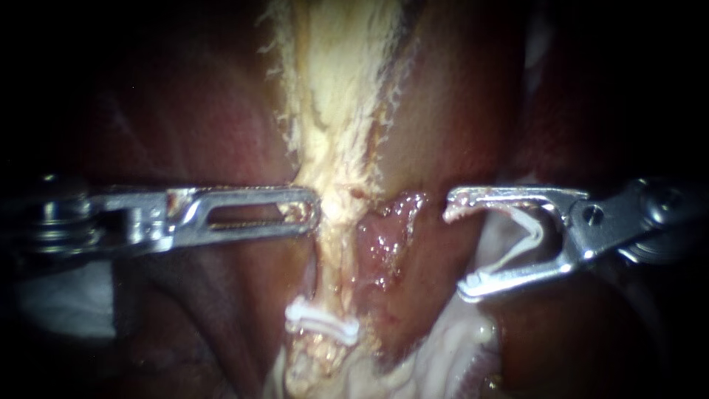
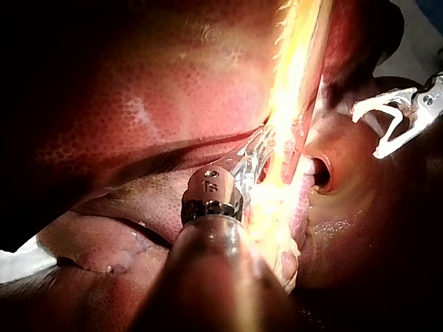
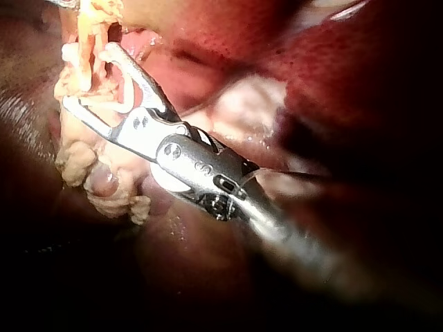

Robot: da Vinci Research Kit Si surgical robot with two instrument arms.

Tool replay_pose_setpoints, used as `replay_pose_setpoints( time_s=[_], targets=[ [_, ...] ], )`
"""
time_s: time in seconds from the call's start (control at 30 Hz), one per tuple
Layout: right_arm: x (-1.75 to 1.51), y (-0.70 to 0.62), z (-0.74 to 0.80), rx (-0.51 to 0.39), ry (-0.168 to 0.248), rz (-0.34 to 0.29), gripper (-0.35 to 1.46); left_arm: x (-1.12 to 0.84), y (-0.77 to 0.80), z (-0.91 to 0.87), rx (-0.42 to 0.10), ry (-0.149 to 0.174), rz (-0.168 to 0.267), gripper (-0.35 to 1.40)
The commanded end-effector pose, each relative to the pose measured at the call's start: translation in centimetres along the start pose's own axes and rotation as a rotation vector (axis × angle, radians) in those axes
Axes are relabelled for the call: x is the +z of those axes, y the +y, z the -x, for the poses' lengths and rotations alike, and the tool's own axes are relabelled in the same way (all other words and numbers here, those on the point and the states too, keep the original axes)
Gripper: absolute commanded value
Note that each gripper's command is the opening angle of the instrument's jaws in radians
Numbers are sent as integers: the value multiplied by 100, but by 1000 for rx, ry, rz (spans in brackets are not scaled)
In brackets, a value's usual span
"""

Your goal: Clipping third clip left tube

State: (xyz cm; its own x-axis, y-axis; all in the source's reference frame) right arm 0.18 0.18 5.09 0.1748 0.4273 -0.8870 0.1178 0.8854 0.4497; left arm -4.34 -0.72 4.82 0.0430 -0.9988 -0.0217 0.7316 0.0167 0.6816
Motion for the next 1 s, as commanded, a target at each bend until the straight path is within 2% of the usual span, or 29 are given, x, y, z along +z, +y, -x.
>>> replay_pose_setpoints(
  time_s=[0.03, 0.23, 0.47, 0.57, 0.73, 1.0],
  targets=[
    [0, 0, 0, 0, 0, 0, 60, 0, 0, 0, 0, 0, 0, -35],
    [2, -1, 0, -1, 0, 0, 60, -3, -1, -1, -5, 1, 4, -35],
    [13, -3, 7, -12, 2, -5, 60, -33, -4, -1, -31, -10, 17, -35],
    [25, -5, 15, 18, 6, -9, 60, -45, -2, -1, -37, -14, 21, -35],
    [54, -7, 32, 82, -13, -34, 60, -60, -2, 0, -44, -21, 30, -35],
    [112, -7, 59, 137, -22, -73, 60, -64, -4, -1, -51, -22, 32, -35]
  ],
)
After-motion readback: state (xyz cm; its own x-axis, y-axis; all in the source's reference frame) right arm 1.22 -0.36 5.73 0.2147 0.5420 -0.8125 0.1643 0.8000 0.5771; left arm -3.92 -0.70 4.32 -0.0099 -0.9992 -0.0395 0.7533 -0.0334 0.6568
